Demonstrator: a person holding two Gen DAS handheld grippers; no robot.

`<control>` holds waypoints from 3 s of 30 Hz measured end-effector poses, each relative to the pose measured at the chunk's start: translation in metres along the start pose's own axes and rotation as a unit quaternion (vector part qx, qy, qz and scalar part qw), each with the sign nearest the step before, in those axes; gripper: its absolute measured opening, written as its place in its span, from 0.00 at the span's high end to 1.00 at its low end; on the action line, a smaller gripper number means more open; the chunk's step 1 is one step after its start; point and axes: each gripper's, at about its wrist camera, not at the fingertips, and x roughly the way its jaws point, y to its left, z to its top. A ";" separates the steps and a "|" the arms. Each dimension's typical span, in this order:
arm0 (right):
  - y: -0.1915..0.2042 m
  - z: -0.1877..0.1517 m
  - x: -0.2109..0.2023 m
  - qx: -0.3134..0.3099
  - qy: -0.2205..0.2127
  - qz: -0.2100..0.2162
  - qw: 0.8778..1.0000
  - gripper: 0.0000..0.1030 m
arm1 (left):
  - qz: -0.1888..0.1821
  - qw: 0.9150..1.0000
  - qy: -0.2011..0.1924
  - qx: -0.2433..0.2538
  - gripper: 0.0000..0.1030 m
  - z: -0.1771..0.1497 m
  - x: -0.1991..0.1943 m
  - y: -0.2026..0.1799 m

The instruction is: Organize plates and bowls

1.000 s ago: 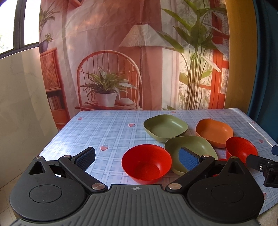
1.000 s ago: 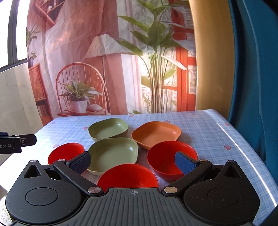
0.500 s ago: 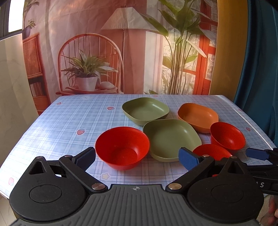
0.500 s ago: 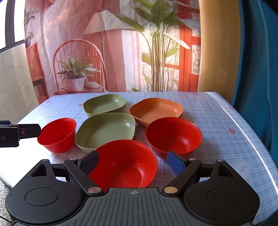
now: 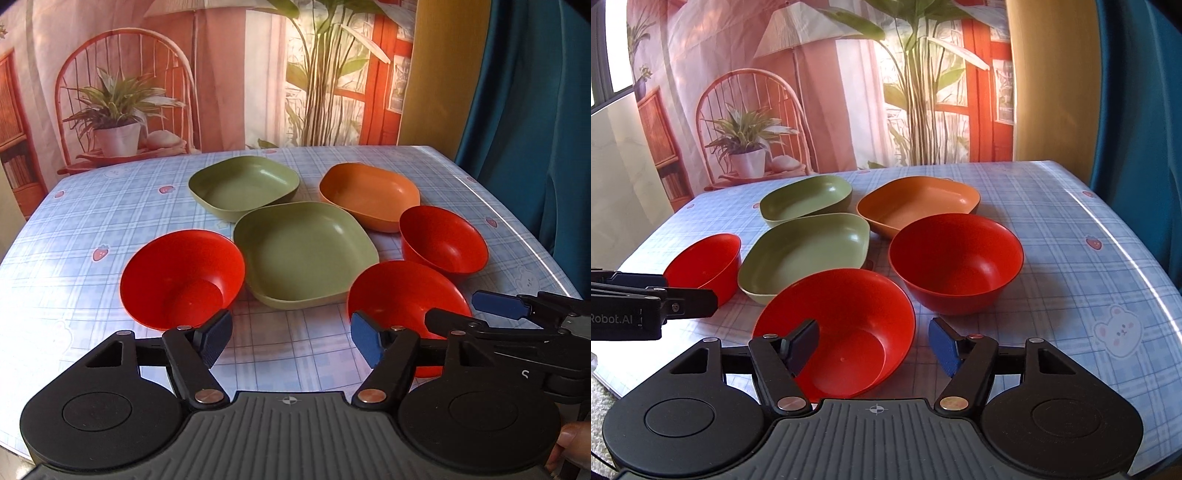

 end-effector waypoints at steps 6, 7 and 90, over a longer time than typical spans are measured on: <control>-0.009 0.000 0.005 0.015 0.007 0.009 1.000 0.53 | -0.048 0.998 0.050 -0.004 0.57 0.003 0.021 -0.007; -0.009 0.000 0.004 0.013 0.008 0.013 1.000 0.55 | -0.053 0.997 0.053 -0.006 0.58 0.002 0.024 -0.007; 0.155 0.084 0.099 -0.146 0.048 0.113 0.982 0.78 | -0.005 0.987 -0.035 -0.156 0.76 0.019 0.005 0.129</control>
